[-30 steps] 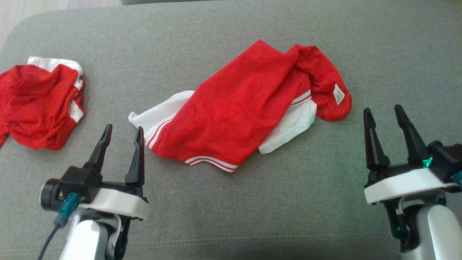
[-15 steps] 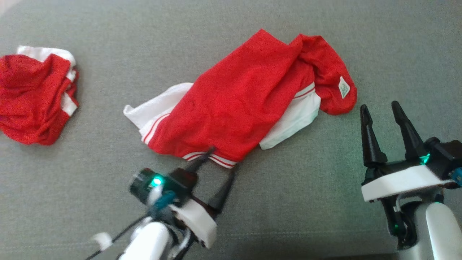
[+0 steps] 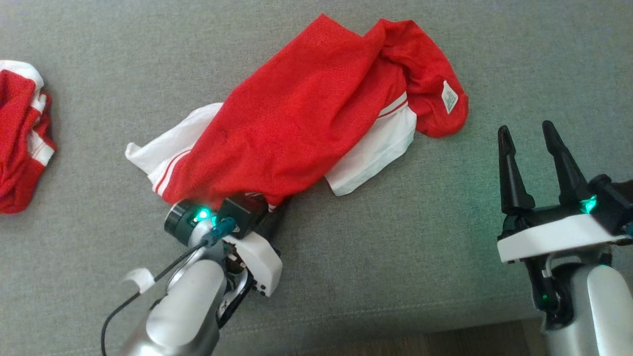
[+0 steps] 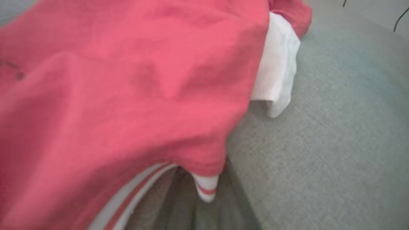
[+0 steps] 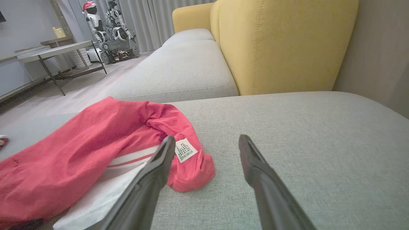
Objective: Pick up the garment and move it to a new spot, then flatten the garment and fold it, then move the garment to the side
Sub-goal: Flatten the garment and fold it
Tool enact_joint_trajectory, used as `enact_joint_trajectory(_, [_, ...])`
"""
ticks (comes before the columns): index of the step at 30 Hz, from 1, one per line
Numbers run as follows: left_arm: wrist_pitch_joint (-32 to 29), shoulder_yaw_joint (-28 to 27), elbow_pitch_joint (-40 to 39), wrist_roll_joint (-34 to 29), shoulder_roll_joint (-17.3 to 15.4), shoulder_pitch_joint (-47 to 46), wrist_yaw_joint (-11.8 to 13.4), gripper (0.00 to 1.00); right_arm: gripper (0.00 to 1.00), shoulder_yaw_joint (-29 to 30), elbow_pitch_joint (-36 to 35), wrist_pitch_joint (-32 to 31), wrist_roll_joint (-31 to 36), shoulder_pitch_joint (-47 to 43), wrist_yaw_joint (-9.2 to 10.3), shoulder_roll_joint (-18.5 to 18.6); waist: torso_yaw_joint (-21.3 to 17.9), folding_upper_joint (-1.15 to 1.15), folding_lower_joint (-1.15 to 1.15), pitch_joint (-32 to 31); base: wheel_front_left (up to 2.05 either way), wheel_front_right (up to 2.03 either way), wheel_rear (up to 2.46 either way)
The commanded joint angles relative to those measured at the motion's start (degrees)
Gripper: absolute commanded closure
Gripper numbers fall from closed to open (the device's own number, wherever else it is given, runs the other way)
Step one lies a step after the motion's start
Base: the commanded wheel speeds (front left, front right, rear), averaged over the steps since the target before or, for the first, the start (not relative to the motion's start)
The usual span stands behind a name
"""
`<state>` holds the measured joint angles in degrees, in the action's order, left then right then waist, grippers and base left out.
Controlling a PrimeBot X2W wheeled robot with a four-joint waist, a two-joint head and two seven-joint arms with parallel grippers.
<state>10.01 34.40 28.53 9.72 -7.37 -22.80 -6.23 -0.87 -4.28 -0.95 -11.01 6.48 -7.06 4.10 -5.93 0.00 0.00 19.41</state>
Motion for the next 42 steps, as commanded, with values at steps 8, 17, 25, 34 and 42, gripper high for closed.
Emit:
enact_joint_trajectory(8, [1.57, -0.98, -14.78, 1.21, -3.38, 1.53, -0.23, 1.0, 0.0, 0.37, -1.48, 0.55, -0.21, -0.37, -0.43, -0.68, 1.89, 0.0, 0.0, -2.07, 0.0, 0.0, 0.0])
enact_joint_trajectory(17, [-5.06, -2.7, -40.53, 2.77, -9.9, 6.9, 0.62, 1.0, 0.0, 1.3, -1.41, 0.22, -0.67, -1.07, -0.43, -1.0, 3.92, 0.0, 0.0, -3.72, 0.0, 0.0, 0.0])
enact_joint_trajectory(25, [-10.78, -10.12, -45.43, 6.77, -13.14, 5.73, 3.54, 1.0, 0.0, 0.98, -1.71, -0.02, -1.3, -0.43, -0.43, -1.14, 3.32, 0.0, 0.0, -2.95, 0.0, 0.0, 0.0])
enact_joint_trajectory(34, [-11.48, -17.69, -25.18, 14.69, -12.26, -2.8, 3.52, 1.0, 0.0, 0.43, -2.16, -0.17, -1.46, 1.0, -0.43, -1.19, 0.26, 0.0, 0.0, 0.07, 0.0, 0.0, 0.0])
enact_joint_trajectory(42, [-7.15, -19.87, -4.87, 19.05, -9.87, -9.3, 1.48, 0.0, 0.0, 0.37, -1.44, 0.56, -2.01, 1.62, -0.43, -1.21, -0.92, 0.0, 0.0, 1.58, 0.0, 0.0, 0.0])
